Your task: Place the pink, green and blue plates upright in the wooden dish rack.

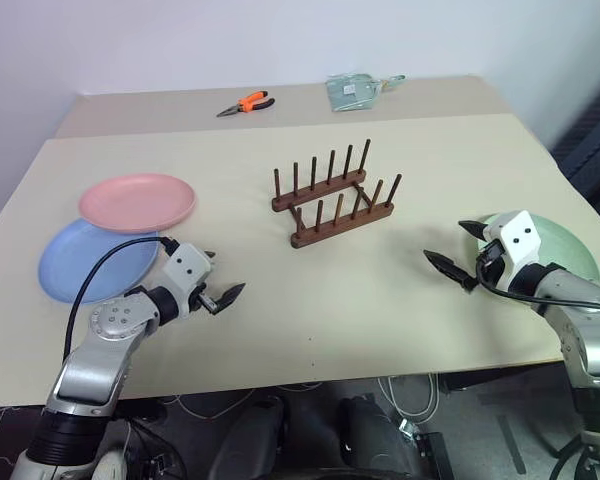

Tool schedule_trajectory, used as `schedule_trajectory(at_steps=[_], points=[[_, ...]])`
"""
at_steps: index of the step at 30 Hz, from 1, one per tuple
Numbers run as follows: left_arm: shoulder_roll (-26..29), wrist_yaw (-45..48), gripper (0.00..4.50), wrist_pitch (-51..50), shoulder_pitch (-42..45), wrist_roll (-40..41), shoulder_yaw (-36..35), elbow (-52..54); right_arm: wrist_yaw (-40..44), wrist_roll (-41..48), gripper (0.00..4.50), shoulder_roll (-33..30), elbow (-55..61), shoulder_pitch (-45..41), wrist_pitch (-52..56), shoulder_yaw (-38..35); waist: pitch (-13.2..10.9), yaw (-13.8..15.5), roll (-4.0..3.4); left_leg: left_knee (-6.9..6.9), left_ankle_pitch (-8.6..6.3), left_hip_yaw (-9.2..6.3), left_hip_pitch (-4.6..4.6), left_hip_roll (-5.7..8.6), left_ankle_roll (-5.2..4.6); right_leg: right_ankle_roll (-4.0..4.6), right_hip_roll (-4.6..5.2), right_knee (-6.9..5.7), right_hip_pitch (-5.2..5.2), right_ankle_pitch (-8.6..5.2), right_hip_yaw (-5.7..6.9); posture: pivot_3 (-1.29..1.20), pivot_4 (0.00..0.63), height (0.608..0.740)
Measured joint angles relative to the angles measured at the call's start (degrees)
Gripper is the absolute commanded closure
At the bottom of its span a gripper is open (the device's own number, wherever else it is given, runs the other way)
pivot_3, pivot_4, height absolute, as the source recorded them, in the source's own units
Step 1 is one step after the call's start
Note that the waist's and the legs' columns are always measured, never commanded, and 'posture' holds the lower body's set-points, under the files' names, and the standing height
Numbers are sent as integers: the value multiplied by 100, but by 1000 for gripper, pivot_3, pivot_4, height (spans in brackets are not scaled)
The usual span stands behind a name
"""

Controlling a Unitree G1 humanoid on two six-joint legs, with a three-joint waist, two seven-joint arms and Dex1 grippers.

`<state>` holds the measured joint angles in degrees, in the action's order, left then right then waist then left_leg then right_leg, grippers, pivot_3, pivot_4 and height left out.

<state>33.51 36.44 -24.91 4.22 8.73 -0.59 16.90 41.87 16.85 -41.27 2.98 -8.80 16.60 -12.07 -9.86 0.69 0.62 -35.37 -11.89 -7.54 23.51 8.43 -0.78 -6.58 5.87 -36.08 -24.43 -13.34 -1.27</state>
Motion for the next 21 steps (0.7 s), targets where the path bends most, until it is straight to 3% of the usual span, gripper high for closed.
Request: schedule_trajectory(at_steps=[8,12,21], points=[[-86,-44,35,-55,77,-1,111,-22,-49,-96,0,159,-192,-235,-92,231,0,2,0,0,0,0,0,0,0,0,0,0,0,0,1,0,150,719],[-236,224,35,63,585,-2,470,-558,-45,-81,0,209,45,-243,169,404,0,22,0,-4,0,-1,0,0,0,0,0,-1,2,0,4,0,150,719],[-1366,955,35,1181,3033,-586,1682,-3578,-720,-325,0,582,1048,443,299,475,1,153,1,-13,0,-1,2,4,-8,-17,0,2,5,10,7,0,150,719]])
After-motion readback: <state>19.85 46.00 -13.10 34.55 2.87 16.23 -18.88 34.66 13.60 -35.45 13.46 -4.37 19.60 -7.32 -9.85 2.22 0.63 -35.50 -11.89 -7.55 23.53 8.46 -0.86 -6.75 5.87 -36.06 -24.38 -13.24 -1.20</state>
